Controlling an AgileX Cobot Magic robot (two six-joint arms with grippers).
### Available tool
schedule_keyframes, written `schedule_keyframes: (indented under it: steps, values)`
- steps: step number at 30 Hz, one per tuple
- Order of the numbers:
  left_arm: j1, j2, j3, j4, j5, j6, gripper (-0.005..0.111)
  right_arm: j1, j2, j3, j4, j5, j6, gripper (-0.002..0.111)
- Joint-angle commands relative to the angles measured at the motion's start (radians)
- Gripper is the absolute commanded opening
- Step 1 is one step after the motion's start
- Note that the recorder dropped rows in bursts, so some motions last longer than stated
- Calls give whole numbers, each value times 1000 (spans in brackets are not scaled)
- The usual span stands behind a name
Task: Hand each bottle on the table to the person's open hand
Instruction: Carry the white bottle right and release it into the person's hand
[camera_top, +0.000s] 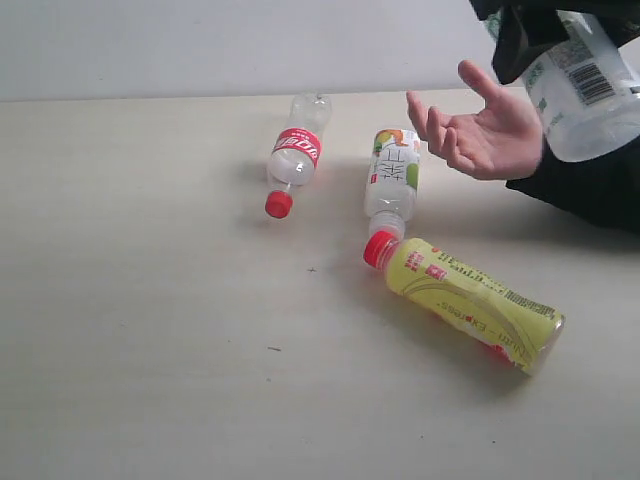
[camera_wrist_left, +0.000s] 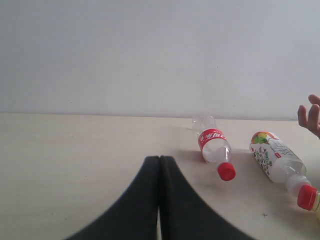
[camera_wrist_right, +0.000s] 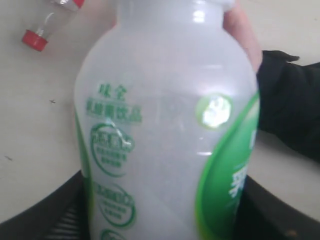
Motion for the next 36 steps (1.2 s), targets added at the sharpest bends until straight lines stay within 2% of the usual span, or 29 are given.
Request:
schedule_keyframes:
  steps: [1,5,21,36]
  values:
    - [1,-6,3,-9,-6,1,0,-74,40,-7,-1,-4,-51,0]
    - [1,-6,3,-9,-6,1,0,-102,99,-7,18,-4,-68,0]
    - [1,-6,3,-9,-6,1,0,-102,290,-7,43,-138,-94,0]
    - [1,-6,3,-9,-6,1,0,-159,340,-7,72,-218,-105,0]
